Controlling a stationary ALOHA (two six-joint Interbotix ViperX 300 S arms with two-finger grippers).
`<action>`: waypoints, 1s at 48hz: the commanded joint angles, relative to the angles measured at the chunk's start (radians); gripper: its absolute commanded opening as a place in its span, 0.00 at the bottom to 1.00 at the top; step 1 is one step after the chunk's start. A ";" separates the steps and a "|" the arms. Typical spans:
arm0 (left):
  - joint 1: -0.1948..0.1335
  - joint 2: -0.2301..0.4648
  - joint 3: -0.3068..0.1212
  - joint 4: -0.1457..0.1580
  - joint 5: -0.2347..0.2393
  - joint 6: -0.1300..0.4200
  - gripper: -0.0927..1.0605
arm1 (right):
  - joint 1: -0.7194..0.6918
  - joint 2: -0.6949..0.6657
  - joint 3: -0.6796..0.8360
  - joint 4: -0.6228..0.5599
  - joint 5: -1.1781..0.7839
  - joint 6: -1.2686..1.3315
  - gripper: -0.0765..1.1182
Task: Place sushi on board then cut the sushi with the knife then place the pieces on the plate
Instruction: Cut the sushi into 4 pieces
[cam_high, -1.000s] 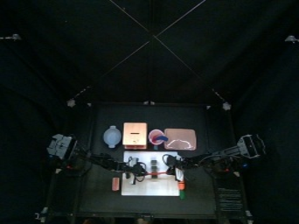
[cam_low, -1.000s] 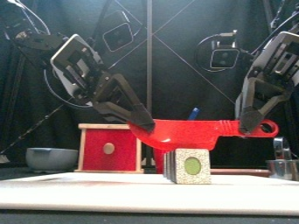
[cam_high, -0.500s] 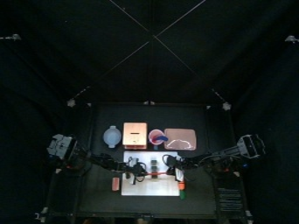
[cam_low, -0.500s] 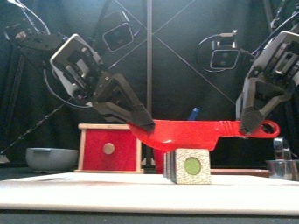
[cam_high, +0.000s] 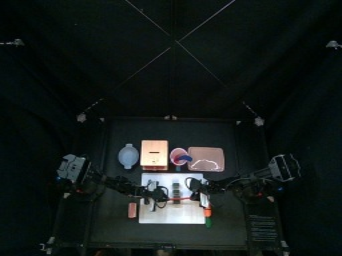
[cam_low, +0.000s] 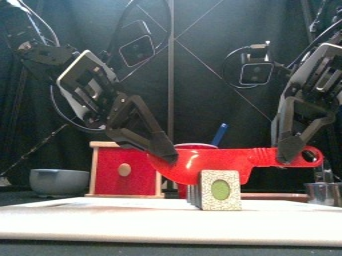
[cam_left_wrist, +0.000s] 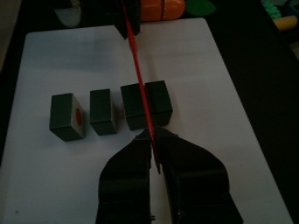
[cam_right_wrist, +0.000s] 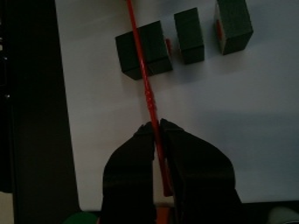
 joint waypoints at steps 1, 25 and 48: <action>-0.018 0.005 -0.017 -0.005 0.002 0.003 0.46 | -0.002 0.006 -0.012 0.009 -0.005 0.006 0.39; -0.028 0.021 -0.021 -0.038 0.005 0.003 0.46 | 0.026 0.058 -0.031 0.023 -0.005 0.006 0.39; -0.035 0.011 -0.028 -0.055 0.005 0.011 0.46 | 0.043 0.054 -0.041 0.037 -0.005 0.003 0.39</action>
